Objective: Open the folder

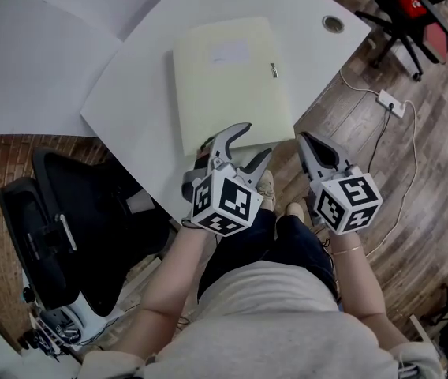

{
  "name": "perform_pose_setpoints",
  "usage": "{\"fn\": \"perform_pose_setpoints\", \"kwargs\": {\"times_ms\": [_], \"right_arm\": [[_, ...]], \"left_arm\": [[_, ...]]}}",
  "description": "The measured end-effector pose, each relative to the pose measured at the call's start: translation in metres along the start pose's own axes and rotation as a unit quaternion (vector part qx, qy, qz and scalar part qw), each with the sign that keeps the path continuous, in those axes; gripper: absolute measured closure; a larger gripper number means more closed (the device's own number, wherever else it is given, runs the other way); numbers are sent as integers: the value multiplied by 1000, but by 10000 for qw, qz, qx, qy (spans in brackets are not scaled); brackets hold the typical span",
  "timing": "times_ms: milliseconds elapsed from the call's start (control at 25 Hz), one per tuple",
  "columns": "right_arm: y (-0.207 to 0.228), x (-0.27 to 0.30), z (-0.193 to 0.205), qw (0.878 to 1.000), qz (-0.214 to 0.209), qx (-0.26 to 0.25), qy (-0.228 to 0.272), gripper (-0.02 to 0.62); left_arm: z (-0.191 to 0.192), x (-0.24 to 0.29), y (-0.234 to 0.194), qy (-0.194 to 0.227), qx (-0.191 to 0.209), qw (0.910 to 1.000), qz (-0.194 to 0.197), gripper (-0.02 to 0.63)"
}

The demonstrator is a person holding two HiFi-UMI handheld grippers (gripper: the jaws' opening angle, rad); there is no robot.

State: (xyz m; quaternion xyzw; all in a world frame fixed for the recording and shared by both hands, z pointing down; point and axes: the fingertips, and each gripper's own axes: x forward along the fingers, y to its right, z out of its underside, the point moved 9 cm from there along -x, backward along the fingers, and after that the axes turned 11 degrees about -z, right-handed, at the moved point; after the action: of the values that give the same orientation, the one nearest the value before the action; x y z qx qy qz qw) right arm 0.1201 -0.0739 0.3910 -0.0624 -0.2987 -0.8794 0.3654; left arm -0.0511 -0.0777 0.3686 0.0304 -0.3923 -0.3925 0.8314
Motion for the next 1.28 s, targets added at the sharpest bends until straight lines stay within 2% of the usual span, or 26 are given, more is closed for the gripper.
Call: {"fn": "perform_pose_setpoints", "kwargs": {"times_ms": [200, 640, 720, 880, 1280], "right_arm": [[4, 0, 1, 10000, 42, 56, -9, 572], [9, 2, 7, 9998, 124, 166, -30, 572], [10, 2, 8, 9997, 134, 180, -39, 572], [13, 2, 9, 9996, 168, 206, -49, 572], [15, 5, 10, 9995, 200, 245, -71, 572]], "left_arm": [[-1, 10, 9, -77, 824, 9965, 111, 357], [2, 26, 13, -309, 1271, 9913, 156, 357], [1, 27, 13, -272, 1438, 9892, 46, 357], [0, 32, 18, -294, 1984, 9797, -42, 357], [1, 35, 17, -274, 1921, 9808, 199, 383]]}}
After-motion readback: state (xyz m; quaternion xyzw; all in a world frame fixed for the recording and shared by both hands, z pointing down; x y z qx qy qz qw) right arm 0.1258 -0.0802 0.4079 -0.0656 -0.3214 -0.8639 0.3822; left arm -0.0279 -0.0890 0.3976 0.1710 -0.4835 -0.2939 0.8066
